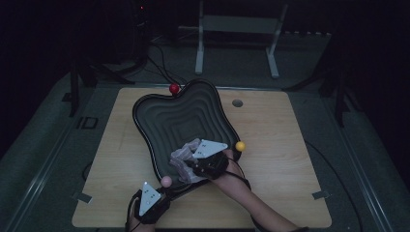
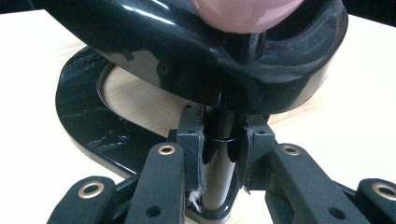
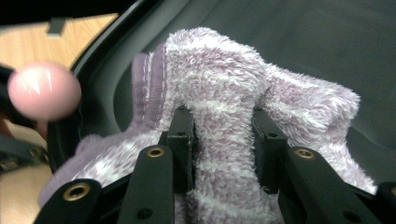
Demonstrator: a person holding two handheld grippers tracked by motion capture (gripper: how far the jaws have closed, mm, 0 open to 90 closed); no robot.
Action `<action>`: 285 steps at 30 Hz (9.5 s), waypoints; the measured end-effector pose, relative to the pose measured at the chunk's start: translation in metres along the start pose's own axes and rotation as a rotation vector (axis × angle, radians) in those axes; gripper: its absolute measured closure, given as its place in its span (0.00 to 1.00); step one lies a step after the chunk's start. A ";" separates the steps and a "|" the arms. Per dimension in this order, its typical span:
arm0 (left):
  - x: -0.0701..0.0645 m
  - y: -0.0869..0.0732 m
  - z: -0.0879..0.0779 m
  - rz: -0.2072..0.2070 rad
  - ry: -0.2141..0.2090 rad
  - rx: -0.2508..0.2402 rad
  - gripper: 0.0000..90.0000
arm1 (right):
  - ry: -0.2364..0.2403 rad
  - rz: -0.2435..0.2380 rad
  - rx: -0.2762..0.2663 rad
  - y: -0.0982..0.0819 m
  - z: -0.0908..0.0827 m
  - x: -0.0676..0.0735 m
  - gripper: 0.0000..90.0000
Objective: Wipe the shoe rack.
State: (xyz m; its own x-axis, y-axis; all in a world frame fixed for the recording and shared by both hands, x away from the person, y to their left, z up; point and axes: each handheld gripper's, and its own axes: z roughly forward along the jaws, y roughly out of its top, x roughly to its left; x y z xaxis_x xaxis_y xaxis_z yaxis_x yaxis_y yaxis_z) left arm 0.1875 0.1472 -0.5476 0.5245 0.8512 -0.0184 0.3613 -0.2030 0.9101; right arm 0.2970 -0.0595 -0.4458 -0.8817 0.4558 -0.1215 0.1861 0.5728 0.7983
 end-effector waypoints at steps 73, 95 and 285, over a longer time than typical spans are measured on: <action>0.002 -0.003 0.001 0.013 -0.004 -0.024 0.82 | 0.015 -0.092 0.004 0.020 0.019 0.015 0.74; 0.003 -0.004 0.001 0.008 -0.012 -0.027 0.82 | 0.075 -0.059 0.006 0.010 0.008 0.009 0.75; 0.004 -0.003 0.001 0.008 -0.013 -0.010 0.82 | 0.048 -0.107 -0.022 0.002 0.013 0.027 0.75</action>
State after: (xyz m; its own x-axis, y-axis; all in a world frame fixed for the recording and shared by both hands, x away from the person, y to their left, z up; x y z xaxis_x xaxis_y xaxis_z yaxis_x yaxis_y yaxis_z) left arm 0.1894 0.1502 -0.5508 0.5375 0.8431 -0.0164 0.3495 -0.2050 0.9142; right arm 0.2787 -0.0372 -0.4548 -0.9161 0.3589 -0.1788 0.0805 0.6016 0.7947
